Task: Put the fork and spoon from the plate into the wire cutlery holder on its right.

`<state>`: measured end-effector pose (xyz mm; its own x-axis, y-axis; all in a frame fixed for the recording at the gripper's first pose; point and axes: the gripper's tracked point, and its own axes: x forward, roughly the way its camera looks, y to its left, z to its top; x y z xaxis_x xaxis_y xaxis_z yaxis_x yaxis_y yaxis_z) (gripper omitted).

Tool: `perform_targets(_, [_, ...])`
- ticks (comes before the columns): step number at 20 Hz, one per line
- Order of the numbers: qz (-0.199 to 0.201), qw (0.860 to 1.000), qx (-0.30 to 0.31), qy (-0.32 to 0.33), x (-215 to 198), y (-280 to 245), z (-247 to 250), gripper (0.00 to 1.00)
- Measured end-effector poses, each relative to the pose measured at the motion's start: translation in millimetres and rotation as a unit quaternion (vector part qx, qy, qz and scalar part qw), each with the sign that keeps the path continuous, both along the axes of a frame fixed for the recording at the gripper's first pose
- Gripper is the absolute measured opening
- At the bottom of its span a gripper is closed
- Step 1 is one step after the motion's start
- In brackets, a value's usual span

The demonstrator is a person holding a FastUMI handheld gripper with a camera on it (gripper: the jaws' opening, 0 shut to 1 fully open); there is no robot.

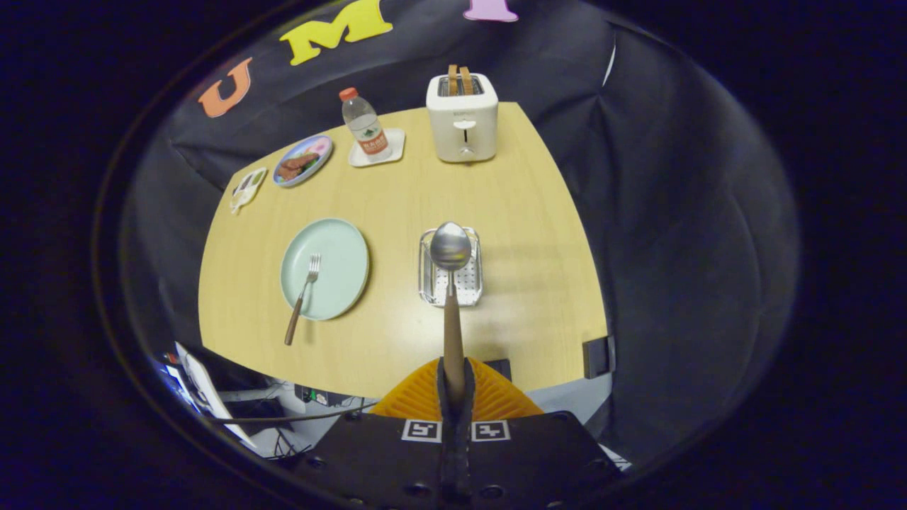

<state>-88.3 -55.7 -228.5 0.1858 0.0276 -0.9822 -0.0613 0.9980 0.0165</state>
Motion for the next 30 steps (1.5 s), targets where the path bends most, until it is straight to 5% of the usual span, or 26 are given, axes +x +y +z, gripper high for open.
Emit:
perform_targets(6, [-0.024, 0.999, 0.009, 0.038, 9.8, -1.9, -25.8, 0.01])
perform_targets(13, [-0.040, 0.999, 0.020, 0.014, 37.3, 4.4, -32.6, 0.14])
perform_targets(16, [-0.031, 0.999, 0.004, -0.042, 57.1, 2.7, -22.4, 0.31])
perform_targets(21, [0.020, 0.987, -0.021, -0.155, 78.7, 25.9, 9.3, 0.76])
perform_targets(30, [0.077, 0.969, 0.043, -0.232, 49.2, 172.6, -10.1, 0.93])
